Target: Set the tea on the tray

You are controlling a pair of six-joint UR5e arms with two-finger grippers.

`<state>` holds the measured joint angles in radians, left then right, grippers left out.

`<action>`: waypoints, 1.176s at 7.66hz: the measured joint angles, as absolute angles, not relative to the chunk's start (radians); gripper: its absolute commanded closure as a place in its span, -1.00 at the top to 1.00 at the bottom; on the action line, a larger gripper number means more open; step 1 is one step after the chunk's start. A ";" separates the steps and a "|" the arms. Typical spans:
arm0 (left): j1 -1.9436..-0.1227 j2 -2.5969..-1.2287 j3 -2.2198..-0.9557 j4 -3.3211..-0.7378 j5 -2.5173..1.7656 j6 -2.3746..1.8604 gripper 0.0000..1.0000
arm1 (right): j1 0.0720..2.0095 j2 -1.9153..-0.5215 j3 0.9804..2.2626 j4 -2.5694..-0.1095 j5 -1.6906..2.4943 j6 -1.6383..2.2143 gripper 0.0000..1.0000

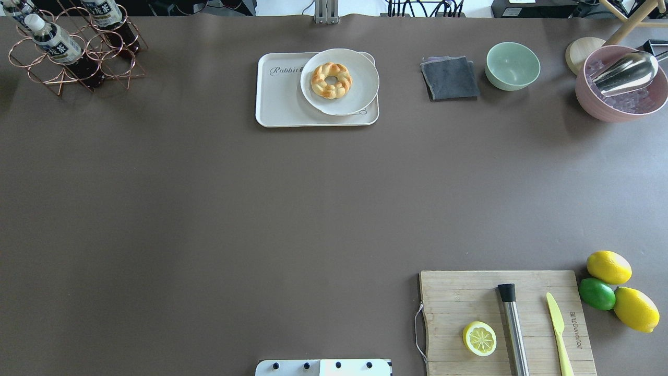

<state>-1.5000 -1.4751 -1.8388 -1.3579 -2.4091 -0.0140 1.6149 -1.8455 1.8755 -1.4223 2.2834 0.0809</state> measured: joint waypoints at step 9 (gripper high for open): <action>-1.653 -1.518 -1.804 -1.662 -2.565 -0.094 1.00 | 1.623 -1.835 1.852 -1.319 2.359 0.045 1.00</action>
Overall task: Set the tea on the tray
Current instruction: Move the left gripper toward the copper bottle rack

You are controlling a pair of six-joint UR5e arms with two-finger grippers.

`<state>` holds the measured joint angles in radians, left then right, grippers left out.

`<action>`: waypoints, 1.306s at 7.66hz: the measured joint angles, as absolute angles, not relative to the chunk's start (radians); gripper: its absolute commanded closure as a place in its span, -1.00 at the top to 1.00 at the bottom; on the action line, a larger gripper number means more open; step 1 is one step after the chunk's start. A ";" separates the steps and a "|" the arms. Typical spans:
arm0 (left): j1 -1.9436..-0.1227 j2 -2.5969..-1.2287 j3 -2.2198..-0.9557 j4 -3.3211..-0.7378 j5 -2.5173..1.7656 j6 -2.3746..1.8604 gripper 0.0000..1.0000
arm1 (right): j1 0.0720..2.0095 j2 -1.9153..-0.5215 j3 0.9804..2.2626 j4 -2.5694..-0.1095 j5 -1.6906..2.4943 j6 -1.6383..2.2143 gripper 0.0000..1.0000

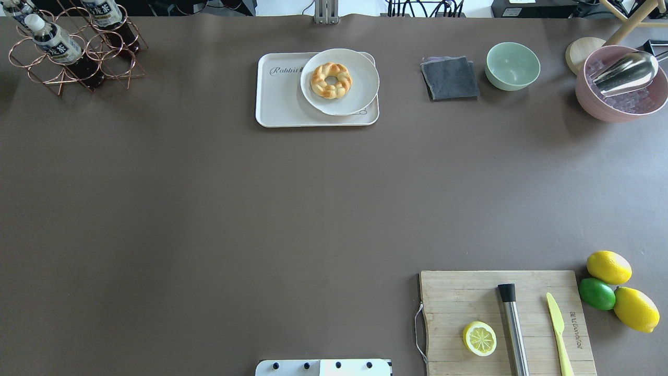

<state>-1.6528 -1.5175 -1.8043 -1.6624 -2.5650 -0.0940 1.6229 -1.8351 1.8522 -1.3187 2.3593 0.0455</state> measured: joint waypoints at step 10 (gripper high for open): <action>-1.396 -1.825 -1.514 -2.259 -2.087 -0.473 0.96 | 1.576 -1.799 1.801 -1.245 2.327 0.044 1.00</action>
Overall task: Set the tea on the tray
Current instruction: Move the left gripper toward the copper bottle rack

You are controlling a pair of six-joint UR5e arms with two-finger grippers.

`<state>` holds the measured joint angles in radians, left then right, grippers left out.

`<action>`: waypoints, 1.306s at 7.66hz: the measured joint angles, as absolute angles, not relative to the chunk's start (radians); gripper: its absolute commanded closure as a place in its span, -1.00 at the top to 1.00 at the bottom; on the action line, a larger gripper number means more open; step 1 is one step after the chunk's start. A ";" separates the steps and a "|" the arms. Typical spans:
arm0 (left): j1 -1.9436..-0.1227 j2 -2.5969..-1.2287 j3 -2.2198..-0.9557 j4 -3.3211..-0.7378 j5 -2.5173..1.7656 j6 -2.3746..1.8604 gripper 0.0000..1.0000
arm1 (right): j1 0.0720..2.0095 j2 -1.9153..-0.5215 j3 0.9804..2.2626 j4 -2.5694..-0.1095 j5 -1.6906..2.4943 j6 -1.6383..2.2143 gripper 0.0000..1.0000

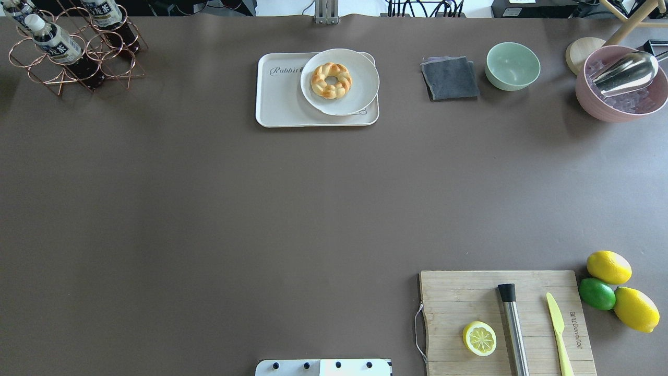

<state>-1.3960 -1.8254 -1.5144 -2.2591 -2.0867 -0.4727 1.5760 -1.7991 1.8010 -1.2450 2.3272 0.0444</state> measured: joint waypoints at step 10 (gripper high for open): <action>-1.261 -1.890 -1.237 -2.721 -1.859 -0.828 0.61 | 1.575 -1.799 1.796 -1.244 2.329 0.044 1.00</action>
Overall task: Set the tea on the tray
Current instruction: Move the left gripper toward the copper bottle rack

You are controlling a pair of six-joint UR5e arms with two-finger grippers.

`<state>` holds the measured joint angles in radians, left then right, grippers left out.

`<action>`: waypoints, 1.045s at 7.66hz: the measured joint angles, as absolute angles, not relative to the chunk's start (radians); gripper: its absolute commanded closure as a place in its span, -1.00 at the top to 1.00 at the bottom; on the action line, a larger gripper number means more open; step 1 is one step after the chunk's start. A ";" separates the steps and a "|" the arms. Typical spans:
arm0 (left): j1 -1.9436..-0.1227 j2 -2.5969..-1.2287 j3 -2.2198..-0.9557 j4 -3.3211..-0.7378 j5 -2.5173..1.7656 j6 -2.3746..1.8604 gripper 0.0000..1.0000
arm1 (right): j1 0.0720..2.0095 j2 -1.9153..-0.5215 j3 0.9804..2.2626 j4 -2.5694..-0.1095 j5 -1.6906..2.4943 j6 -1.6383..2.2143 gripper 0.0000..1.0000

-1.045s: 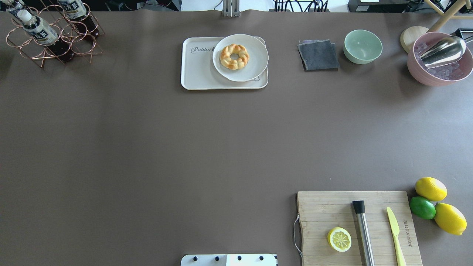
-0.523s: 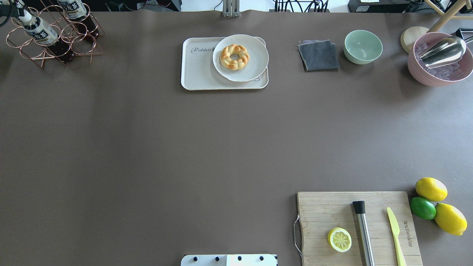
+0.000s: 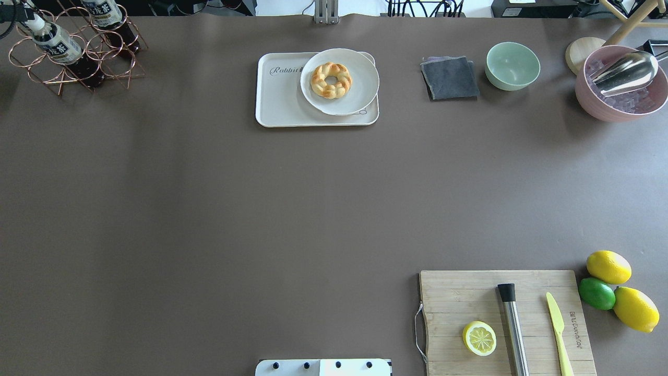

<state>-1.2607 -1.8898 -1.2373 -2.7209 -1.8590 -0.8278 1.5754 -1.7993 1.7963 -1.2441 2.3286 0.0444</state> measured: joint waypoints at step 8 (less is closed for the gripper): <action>-1.193 -1.883 -1.230 -2.750 -1.775 -0.841 -0.04 | 1.575 -1.797 1.799 -1.244 2.329 0.048 1.00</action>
<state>-1.1932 -1.8832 -1.2303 -2.7503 -1.7746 -0.8412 1.5754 -1.7968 1.7989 -1.2440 2.3286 0.0475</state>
